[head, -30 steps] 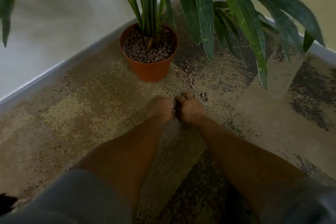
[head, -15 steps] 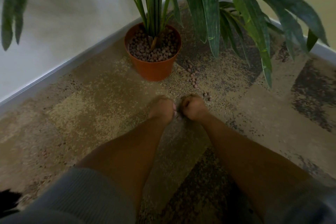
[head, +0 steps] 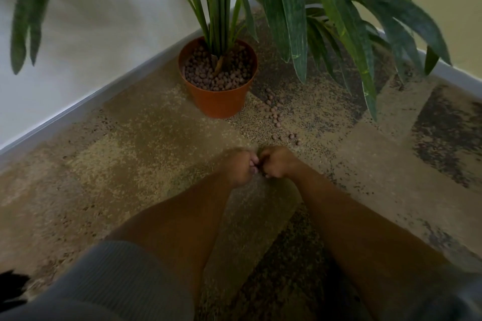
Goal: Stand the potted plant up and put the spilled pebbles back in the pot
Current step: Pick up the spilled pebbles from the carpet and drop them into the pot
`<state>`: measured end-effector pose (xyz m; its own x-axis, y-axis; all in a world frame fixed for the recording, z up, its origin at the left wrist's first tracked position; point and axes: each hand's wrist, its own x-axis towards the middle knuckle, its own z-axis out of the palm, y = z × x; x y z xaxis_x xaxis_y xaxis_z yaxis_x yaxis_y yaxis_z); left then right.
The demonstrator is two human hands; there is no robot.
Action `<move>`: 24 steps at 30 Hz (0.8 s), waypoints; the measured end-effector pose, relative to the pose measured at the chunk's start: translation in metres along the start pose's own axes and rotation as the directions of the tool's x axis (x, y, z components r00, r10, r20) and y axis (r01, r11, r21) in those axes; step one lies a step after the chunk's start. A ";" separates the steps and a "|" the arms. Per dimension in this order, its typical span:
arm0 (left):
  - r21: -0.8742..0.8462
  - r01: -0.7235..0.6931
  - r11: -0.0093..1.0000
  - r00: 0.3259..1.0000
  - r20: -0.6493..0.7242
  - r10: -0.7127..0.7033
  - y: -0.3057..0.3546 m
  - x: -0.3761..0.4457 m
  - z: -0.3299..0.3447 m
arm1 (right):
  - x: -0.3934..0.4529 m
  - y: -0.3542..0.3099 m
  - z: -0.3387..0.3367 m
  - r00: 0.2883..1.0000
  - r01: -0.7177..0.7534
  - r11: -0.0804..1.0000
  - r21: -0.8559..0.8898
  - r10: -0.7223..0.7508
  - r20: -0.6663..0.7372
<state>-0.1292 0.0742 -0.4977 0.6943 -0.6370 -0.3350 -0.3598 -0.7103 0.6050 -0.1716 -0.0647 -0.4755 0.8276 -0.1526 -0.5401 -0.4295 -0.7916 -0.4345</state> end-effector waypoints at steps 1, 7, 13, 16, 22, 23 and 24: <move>0.014 -0.006 1.000 1.000 0.012 0.006 0.000 0.000 0.000 | -0.001 -0.001 0.000 1.000 0.018 0.998 -0.058 -0.019 -0.009; 0.086 -0.006 0.996 1.000 0.008 0.006 0.004 -0.003 -0.003 | -0.003 -0.006 0.003 0.994 0.076 0.960 -0.271 -0.094 -0.051; -0.472 0.255 0.844 0.965 0.063 -0.256 -0.003 -0.002 -0.005 | 0.002 -0.007 0.002 0.981 -0.174 0.845 0.506 0.195 0.011; -0.886 0.374 0.272 0.897 0.271 -0.350 -0.003 -0.003 -0.019 | 0.004 -0.012 -0.005 0.973 -0.205 0.142 0.968 0.135 0.186; -0.913 0.088 -0.397 0.898 0.246 -0.365 0.024 -0.002 -0.064 | 0.004 -0.050 -0.037 0.988 -0.072 -0.384 0.921 0.096 0.117; -0.897 0.051 -0.440 0.905 0.228 -0.360 0.031 0.002 -0.073 | 0.004 -0.060 -0.043 0.990 -0.046 -0.405 0.913 0.106 0.097; -0.887 0.017 -0.462 0.906 0.209 -0.368 0.037 0.006 -0.083 | 0.005 -0.069 -0.050 0.990 -0.021 -0.431 0.902 0.115 0.078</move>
<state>-0.0870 0.0689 -0.4169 0.6311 -0.3787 -0.6770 0.7308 0.5829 0.3553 -0.1201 -0.0405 -0.4122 0.7419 -0.1957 -0.6413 -0.1581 0.8784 -0.4510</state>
